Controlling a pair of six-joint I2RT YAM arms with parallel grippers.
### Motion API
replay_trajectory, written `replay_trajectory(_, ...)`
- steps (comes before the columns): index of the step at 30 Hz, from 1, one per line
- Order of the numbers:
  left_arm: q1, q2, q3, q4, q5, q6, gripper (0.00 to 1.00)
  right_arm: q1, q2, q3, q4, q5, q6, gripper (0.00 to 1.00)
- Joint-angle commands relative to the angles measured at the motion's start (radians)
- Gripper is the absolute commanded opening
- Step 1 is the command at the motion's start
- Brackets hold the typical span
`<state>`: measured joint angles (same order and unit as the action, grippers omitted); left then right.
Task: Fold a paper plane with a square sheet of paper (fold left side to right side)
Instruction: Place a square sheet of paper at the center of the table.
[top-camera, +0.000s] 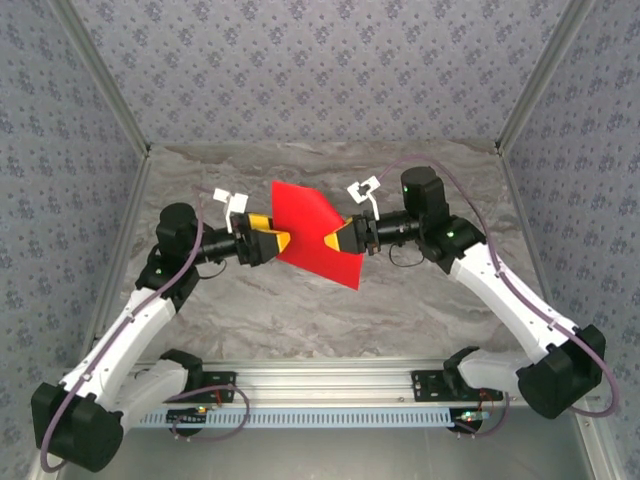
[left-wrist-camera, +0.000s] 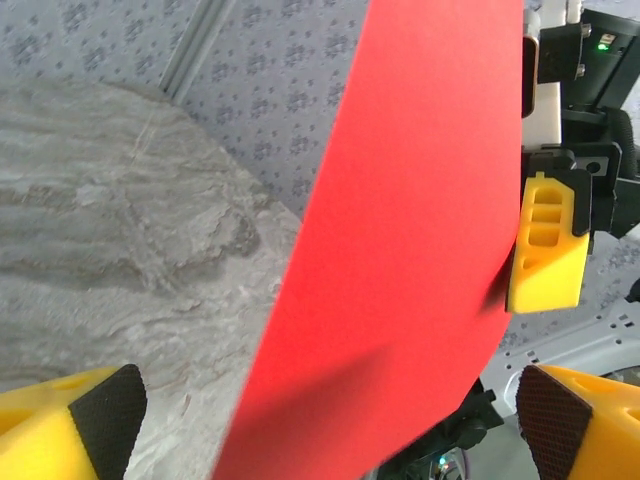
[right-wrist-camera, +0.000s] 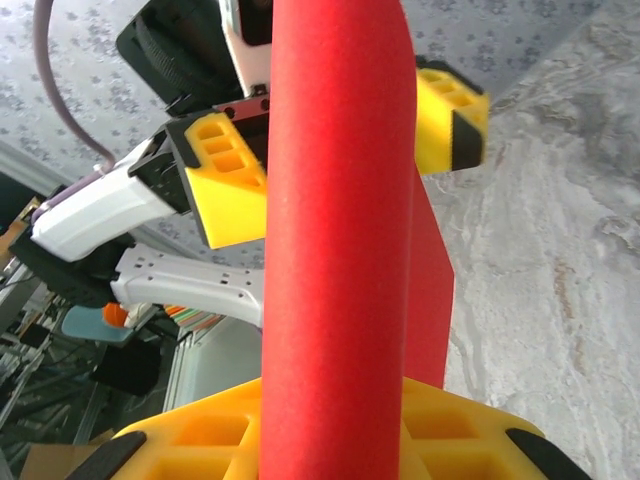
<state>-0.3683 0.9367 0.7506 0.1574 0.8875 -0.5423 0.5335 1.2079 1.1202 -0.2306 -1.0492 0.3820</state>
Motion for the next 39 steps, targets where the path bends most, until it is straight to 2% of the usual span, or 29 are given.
replay_trajectory(1, -0.022, 0.015, 0.040, 0.030, 0.035, 0.046, 0.95, 0.003, -0.022, 0.035, -0.047, -0.036, -0.032, 0.26)
replay_trajectory(3, -0.035, 0.024, 0.047, 0.026, 0.042, 0.051, 0.86, 0.000, -0.024, 0.039, -0.068, -0.026, -0.050, 0.26)
replay_trajectory(4, -0.039, 0.025, 0.048, 0.027, 0.046, 0.051, 0.78, -0.002, -0.024, 0.040, -0.081, -0.015, -0.061, 0.27)
replay_trajectory(9, -0.055, 0.032, 0.033, 0.022, 0.020, 0.045, 0.25, -0.043, -0.027, 0.020, -0.123, 0.059, -0.084, 0.31)
replay_trajectory(11, -0.061, 0.039, 0.009, 0.022, -0.004, 0.037, 0.10, -0.064, -0.030, 0.007, -0.157, 0.122, -0.099, 0.42)
replay_trajectory(12, -0.065, 0.046, -0.004, 0.022, -0.020, 0.030, 0.07, -0.073, -0.031, 0.003, -0.180, 0.162, -0.113, 0.47)
replay_trajectory(14, -0.077, 0.075, -0.037, 0.029, -0.053, 0.003, 0.05, -0.093, -0.037, -0.009, -0.250, 0.291, -0.138, 0.61)
replay_trajectory(17, -0.101, 0.141, -0.103, 0.063, -0.097, -0.041, 0.03, -0.126, -0.050, -0.059, -0.280, 0.447, -0.133, 0.75)
replay_trajectory(21, -0.125, 0.238, -0.163, 0.063, -0.181, -0.065, 0.03, -0.145, -0.053, -0.120, -0.304, 0.615, -0.120, 0.84)
replay_trajectory(25, -0.130, 0.324, -0.209, 0.081, -0.282, -0.099, 0.03, -0.150, -0.043, -0.177, -0.279, 0.693, -0.093, 0.86)
replay_trajectory(27, -0.130, 0.366, -0.209, 0.076, -0.319, -0.107, 0.03, -0.149, -0.028, -0.217, -0.222, 0.671, -0.052, 0.80)
replay_trajectory(31, -0.130, 0.452, -0.183, 0.058, -0.365, -0.102, 0.04, -0.128, 0.065, -0.313, -0.025, 0.579, 0.092, 0.48)
replay_trajectory(35, -0.129, 0.513, -0.105, -0.080, -0.436, -0.045, 0.04, -0.062, 0.216, -0.329, 0.117, 0.568, 0.172, 0.17)
replay_trajectory(39, -0.128, 0.539, -0.048, -0.145, -0.448, -0.024, 0.04, -0.016, 0.351, -0.273, 0.136, 0.596, 0.172, 0.08)
